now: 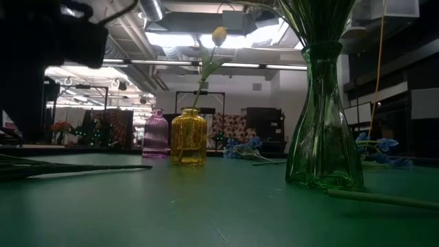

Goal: Sort flowers into vase by color
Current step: Put the bottom blue flowers into the purple vase

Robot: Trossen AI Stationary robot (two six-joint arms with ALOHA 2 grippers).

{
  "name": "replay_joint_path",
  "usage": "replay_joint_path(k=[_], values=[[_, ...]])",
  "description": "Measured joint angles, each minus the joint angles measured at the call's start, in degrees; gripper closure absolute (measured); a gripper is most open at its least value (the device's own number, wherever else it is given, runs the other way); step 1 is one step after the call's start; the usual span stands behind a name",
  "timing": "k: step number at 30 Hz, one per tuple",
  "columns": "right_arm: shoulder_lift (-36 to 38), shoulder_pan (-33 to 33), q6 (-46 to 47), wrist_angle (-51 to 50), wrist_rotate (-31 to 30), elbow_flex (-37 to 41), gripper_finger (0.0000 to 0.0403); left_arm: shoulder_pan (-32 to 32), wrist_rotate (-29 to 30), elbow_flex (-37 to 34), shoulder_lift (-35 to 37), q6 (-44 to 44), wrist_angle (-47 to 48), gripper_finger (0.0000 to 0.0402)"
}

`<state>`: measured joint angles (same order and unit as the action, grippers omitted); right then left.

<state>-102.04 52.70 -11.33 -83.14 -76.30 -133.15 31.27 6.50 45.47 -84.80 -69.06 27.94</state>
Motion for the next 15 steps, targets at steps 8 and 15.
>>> replay_joint_path(k=[8,15], values=[[-0.2,-4.9,7.0,-6.9,6.5,1.1,0.0251,-1.1,-2.7,0.0,-6.1,-0.1,-2.7,0.0219],[-0.2,-6.2,6.6,-6.9,8.5,2.2,0.0251,-0.9,-3.4,0.4,-8.5,-0.2,-5.4,0.0219]])
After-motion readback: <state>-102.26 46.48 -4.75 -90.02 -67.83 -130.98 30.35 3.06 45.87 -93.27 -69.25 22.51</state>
